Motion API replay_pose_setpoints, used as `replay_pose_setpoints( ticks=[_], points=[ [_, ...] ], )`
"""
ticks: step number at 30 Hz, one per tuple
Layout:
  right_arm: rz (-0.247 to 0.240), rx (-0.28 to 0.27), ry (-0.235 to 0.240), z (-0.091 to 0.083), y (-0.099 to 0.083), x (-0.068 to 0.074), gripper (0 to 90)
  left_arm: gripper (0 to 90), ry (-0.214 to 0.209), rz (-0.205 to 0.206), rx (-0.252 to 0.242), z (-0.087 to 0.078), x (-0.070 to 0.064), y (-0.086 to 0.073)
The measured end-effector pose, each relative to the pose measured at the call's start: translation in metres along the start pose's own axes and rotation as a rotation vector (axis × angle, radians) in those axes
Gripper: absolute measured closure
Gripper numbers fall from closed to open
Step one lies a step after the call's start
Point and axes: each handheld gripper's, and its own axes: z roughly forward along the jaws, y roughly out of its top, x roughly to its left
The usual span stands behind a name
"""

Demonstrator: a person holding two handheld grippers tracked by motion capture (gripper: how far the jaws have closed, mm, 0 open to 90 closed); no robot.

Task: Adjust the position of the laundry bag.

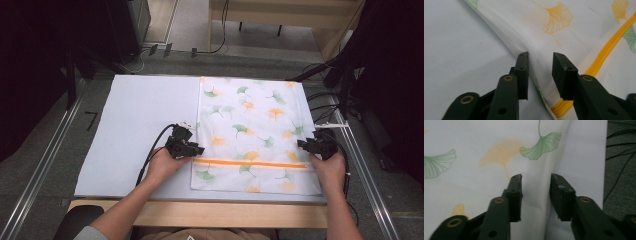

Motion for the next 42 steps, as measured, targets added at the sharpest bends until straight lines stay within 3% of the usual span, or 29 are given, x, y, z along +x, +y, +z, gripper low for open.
replay_pose_setpoints(
  ticks=[1, 4, 5, 7, 12, 18, 29, 33, 35, 42],
  points=[
    [0.011, -0.005, -0.010, 0.000, -0.001, -0.002, 73.1, 72.2, -0.004, 0.000, 0.002, 0.001, 0.001, 0.000],
    [0.021, -0.007, -0.024, 0.000, -0.001, -0.002, 80.0, 75.0, -0.010, -0.011, -0.004, 0.001, 0.001, 0.000],
    [0.029, -0.003, -0.016, 0.000, 0.000, -0.001, 88.2, 78.0, -0.020, -0.016, -0.001, 0.002, 0.001, 0.001],
    [0.019, 0.005, -0.023, 0.001, 0.001, 0.002, 90.0, 81.3, -0.026, 0.001, 0.005, 0.003, 0.000, 0.001],
    [0.034, 0.007, -0.013, 0.000, 0.002, 0.000, 90.0, 89.5, -0.038, 0.014, 0.018, 0.003, 0.000, 0.001],
    [0.050, 0.011, -0.002, 0.000, 0.003, 0.001, 90.0, 90.0, -0.070, -0.006, 0.021, 0.001, 0.006, 0.002],
    [0.051, 0.023, 0.041, -0.001, 0.005, 0.005, 90.0, 90.0, -0.069, -0.003, 0.021, -0.009, 0.013, 0.001],
    [0.038, 0.026, 0.054, -0.001, 0.007, 0.011, 90.0, 90.0, -0.070, -0.018, 0.018, -0.014, 0.018, -0.001],
    [0.019, 0.028, 0.066, 0.000, 0.010, 0.018, 90.0, 90.0, -0.083, -0.054, 0.022, -0.024, 0.027, -0.004],
    [-0.037, 0.040, 0.115, 0.001, 0.018, 0.040, 90.0, 90.0, -0.082, -0.071, 0.016, -0.043, 0.038, -0.014]
  ],
)
